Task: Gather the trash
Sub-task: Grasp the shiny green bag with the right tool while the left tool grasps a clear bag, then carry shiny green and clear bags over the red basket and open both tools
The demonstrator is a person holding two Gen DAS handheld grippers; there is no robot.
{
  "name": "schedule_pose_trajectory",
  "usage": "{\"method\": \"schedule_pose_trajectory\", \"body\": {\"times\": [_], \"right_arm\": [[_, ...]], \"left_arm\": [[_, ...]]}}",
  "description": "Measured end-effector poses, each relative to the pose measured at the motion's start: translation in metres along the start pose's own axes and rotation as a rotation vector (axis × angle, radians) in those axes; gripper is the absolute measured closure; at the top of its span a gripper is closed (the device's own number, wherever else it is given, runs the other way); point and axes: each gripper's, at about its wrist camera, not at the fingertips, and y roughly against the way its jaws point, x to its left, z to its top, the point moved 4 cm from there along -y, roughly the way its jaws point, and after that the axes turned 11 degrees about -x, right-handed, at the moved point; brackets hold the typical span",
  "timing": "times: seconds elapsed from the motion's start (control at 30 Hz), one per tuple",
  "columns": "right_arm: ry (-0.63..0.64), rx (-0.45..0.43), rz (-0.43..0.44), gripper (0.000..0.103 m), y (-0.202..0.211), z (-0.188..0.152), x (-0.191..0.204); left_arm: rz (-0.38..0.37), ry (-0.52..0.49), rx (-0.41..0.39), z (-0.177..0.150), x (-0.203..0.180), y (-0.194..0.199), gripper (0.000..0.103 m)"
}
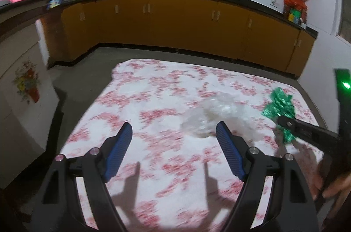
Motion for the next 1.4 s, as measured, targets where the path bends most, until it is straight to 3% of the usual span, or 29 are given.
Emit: {"method": "schedule_pose_trajectory", "body": {"times": [0.2, 0.27, 0.47, 0.57, 0.63, 0.73, 0.97, 1.4], "right_arm": [[-0.030, -0.040, -0.072, 0.071, 0.057, -0.016, -0.049], [-0.057, -0.042, -0.083, 0.071, 0.071, -0.023, -0.063], [-0.096, -0.047, -0.088, 0.071, 0.090, -0.032, -0.080], [-0.105, -0.055, -0.073, 0.071, 0.097, -0.031, -0.081], [-0.111, -0.060, -0.064, 0.071, 0.102, -0.031, -0.081], [-0.113, -0.068, -0.057, 0.071, 0.114, -0.033, -0.083], [-0.142, -0.092, -0.063, 0.071, 0.149, -0.039, -0.095], [-0.183, -0.164, -0.115, 0.071, 0.228, -0.053, -0.124]], "left_arm": [[-0.077, -0.052, 0.013, 0.017, -0.044, -0.036, 0.021], [-0.071, -0.081, 0.028, 0.019, -0.054, -0.050, 0.021], [-0.054, -0.101, 0.174, -0.001, -0.061, -0.088, 0.024], [-0.077, -0.067, 0.223, -0.011, -0.061, -0.095, 0.041], [-0.090, -0.050, 0.223, -0.013, -0.059, -0.094, 0.056], [-0.084, -0.061, 0.212, -0.013, -0.062, -0.089, 0.068], [-0.106, -0.099, 0.135, 0.000, -0.080, -0.043, 0.073], [-0.203, -0.240, 0.006, 0.010, -0.155, 0.077, 0.072]]}}
